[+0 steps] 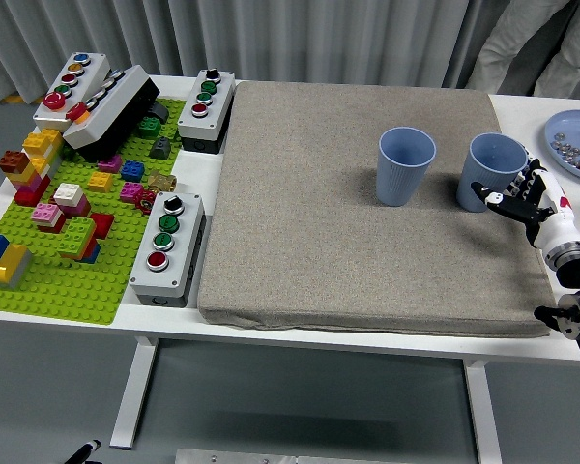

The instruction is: Pick cup pour cup place

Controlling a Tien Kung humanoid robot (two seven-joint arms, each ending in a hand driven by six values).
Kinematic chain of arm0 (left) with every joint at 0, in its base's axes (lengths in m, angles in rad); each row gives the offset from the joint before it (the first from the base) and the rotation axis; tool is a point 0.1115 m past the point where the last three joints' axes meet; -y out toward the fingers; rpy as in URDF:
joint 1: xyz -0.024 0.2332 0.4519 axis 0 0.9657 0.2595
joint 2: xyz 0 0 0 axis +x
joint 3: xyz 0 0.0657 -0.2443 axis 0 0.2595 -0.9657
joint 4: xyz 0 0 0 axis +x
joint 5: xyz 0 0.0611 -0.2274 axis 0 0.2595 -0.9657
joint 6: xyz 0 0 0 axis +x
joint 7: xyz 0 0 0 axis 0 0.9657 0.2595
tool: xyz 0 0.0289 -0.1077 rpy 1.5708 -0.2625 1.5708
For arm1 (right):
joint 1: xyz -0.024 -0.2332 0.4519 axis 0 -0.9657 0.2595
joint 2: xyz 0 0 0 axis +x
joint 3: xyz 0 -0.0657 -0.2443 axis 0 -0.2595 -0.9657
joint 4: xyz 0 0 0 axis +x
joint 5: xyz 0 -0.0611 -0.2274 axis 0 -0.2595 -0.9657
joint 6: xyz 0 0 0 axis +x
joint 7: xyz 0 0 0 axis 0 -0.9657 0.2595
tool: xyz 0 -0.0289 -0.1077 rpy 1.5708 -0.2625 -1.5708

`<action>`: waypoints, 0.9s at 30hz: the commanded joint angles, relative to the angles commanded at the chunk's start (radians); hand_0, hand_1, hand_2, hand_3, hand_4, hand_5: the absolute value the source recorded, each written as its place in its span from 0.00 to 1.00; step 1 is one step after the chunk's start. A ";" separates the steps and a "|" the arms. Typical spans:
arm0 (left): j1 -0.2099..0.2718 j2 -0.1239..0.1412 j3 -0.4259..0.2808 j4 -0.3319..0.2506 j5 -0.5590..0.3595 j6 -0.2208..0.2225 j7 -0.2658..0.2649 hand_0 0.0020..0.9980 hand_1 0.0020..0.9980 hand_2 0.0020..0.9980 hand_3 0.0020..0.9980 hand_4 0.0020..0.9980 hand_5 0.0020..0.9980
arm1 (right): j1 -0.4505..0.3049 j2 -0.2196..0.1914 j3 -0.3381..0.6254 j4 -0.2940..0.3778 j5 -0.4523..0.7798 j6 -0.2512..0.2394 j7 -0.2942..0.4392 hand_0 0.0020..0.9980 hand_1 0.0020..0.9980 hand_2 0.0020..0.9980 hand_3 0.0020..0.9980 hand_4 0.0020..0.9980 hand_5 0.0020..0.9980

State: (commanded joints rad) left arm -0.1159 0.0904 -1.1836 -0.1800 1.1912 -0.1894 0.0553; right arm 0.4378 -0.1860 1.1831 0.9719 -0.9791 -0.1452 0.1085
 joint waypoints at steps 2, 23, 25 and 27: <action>-0.001 0.000 0.000 0.000 0.000 0.000 0.000 0.82 0.80 0.89 0.79 0.64 0.99 | 0.004 0.002 -0.004 -0.004 0.002 0.000 0.000 0.96 0.93 1.00 1.00 0.83 0.22; -0.005 0.001 0.002 0.000 0.002 0.000 0.001 0.82 0.80 0.89 0.79 0.64 0.99 | 0.037 0.021 -0.020 -0.042 0.013 0.003 0.002 0.96 0.93 1.00 1.00 0.83 0.22; -0.005 0.001 0.002 0.000 0.002 -0.001 0.001 0.82 0.80 0.89 0.79 0.64 0.99 | 0.039 0.022 -0.021 -0.044 0.014 0.003 0.002 0.96 0.93 1.00 1.00 0.83 0.22; -0.005 0.001 0.003 0.000 0.001 -0.001 0.001 0.82 0.80 0.89 0.79 0.64 0.99 | 0.042 0.024 -0.021 -0.047 0.015 0.004 0.002 0.96 0.93 1.00 1.00 0.83 0.22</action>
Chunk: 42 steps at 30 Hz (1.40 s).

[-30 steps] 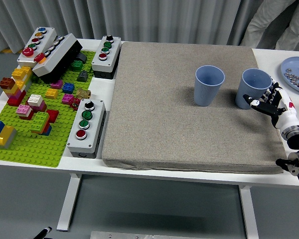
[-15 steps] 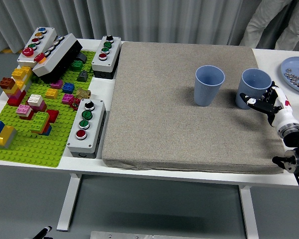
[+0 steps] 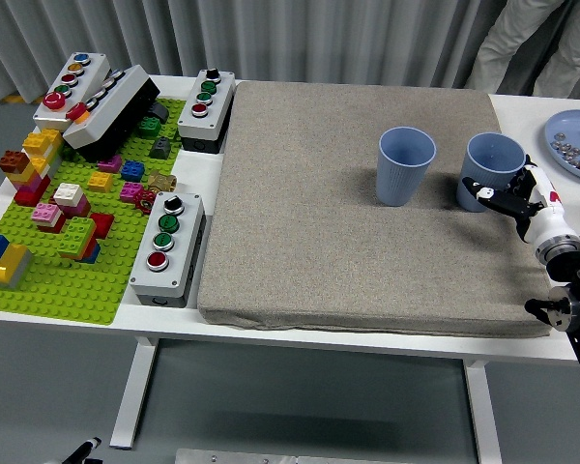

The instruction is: Pick cup pour cup place

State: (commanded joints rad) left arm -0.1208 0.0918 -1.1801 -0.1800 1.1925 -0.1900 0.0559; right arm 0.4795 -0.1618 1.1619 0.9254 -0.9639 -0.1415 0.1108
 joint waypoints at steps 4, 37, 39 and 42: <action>0.001 0.000 0.001 0.000 -0.001 0.000 0.000 0.82 0.80 0.89 0.79 0.64 0.99 | 0.004 0.003 -0.001 -0.004 0.001 0.000 0.000 0.96 0.93 1.00 1.00 0.83 0.22; -0.001 0.002 0.006 0.000 -0.004 0.001 -0.001 0.82 0.80 0.89 0.79 0.64 0.98 | 0.027 0.012 -0.010 -0.037 0.034 -0.012 0.017 0.88 0.84 0.83 0.86 0.74 0.12; -0.001 0.002 0.005 0.000 -0.004 0.001 -0.001 0.82 0.80 0.89 0.79 0.64 0.98 | 0.026 0.013 -0.013 -0.036 0.038 -0.012 0.019 0.88 0.84 0.83 0.86 0.74 0.12; -0.002 0.002 0.005 0.000 -0.004 0.001 -0.001 0.82 0.80 0.89 0.79 0.64 0.98 | 0.026 0.014 -0.016 -0.034 0.043 -0.012 0.021 0.86 0.80 0.76 0.80 0.73 0.11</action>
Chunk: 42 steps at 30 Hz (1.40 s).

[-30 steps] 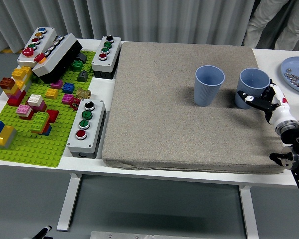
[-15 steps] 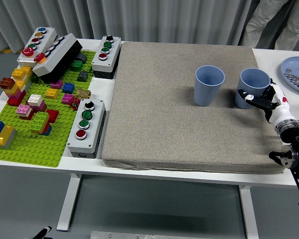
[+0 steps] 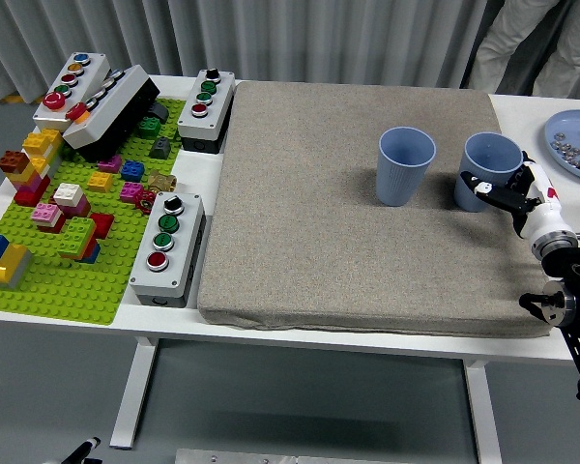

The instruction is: Pick cup pour cup place

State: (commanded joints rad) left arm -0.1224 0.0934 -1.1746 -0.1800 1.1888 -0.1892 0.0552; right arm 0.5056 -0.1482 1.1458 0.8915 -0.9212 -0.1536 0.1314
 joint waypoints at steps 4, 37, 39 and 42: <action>-0.001 0.000 -0.001 0.000 0.001 0.000 0.000 0.82 0.80 0.89 0.79 0.64 0.98 | 0.001 -0.001 0.001 0.000 0.003 0.001 0.003 0.78 0.69 0.60 0.70 0.71 0.09; 0.006 0.005 -0.009 0.000 0.001 0.000 0.003 0.82 0.80 0.89 0.79 0.64 0.98 | 0.062 -0.060 -0.066 0.066 -0.100 -0.029 -0.025 0.75 0.68 0.57 0.65 0.69 0.07; 0.006 0.005 -0.009 0.000 0.001 0.000 0.003 0.82 0.80 0.89 0.79 0.64 0.98 | 0.062 -0.060 -0.066 0.066 -0.099 -0.028 -0.024 0.75 0.68 0.57 0.65 0.69 0.07; 0.006 0.005 -0.008 0.000 0.000 0.000 0.003 0.82 0.80 0.89 0.79 0.64 0.98 | 0.061 -0.060 -0.068 0.066 -0.099 -0.029 -0.025 0.74 0.67 0.57 0.62 0.69 0.07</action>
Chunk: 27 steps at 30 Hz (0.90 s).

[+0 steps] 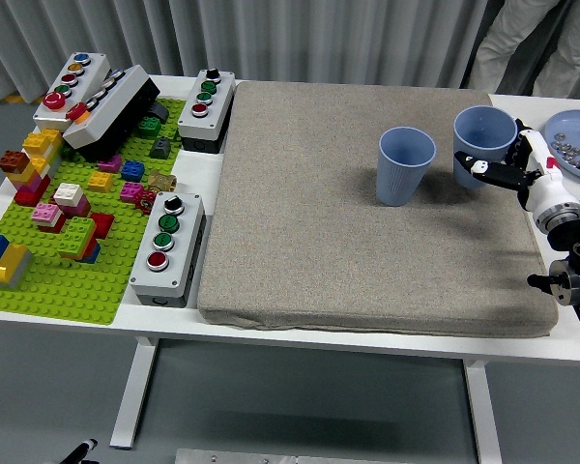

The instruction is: Pick cup pour cup place

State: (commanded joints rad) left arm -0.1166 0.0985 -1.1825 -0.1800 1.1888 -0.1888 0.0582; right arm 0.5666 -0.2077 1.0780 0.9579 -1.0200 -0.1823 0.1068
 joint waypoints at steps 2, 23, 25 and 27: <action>0.000 0.000 0.001 0.000 0.000 0.000 0.000 0.82 0.80 0.89 0.79 0.64 0.98 | 0.000 0.001 -0.005 0.003 -0.014 -0.005 -0.003 0.74 0.67 0.57 0.62 0.69 0.07; -0.005 0.000 0.000 0.000 0.000 0.000 -0.002 0.82 0.80 0.89 0.79 0.64 0.98 | 0.022 0.002 -0.025 0.032 -0.138 -0.039 -0.020 0.70 0.67 0.57 0.61 0.69 0.08; -0.004 0.000 0.000 0.000 0.000 0.000 -0.002 0.82 0.80 0.89 0.79 0.64 0.98 | 0.023 0.001 -0.031 0.036 -0.172 -0.046 -0.027 0.70 0.67 0.57 0.61 0.69 0.08; -0.004 0.000 -0.001 0.000 0.000 0.000 -0.002 0.82 0.80 0.89 0.79 0.64 0.98 | 0.026 0.000 -0.044 0.044 -0.223 -0.056 -0.037 0.70 0.67 0.57 0.61 0.69 0.08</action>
State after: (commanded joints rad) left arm -0.1209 0.0986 -1.1832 -0.1800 1.1888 -0.1885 0.0563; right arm 0.5927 -0.2080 1.0341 1.0020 -1.2428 -0.2387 0.0694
